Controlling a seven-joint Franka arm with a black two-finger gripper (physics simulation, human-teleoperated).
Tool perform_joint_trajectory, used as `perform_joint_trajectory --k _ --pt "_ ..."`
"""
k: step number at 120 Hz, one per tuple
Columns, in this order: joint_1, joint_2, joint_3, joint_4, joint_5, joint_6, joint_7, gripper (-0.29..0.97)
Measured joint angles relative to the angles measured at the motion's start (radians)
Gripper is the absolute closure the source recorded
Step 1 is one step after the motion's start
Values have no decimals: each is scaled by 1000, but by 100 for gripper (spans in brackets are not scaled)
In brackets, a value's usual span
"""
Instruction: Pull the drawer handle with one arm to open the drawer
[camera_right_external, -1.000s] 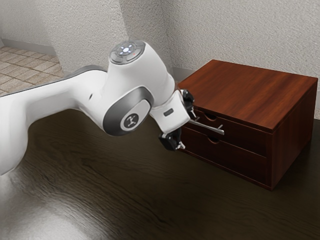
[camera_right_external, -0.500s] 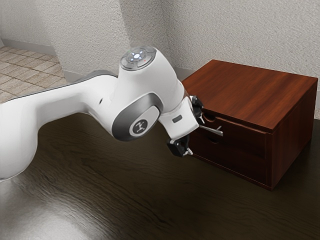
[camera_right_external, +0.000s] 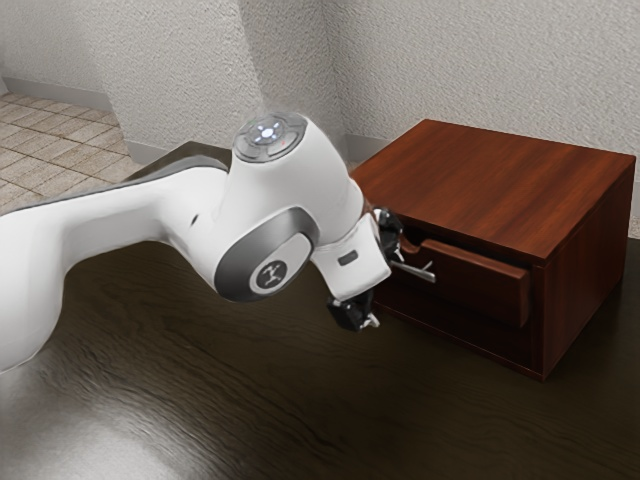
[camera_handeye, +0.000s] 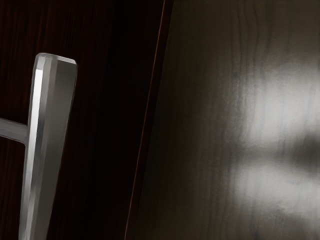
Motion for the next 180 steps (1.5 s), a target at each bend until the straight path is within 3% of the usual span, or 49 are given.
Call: perform_joint_trajectory --k 24,162,180 --pt "0 -72 0 -74 0 14 0 4" --pt "-51 -410 11 -438 -5 58 -3 3" --pt "-169 -440 142 -465 -3 56 -3 1"
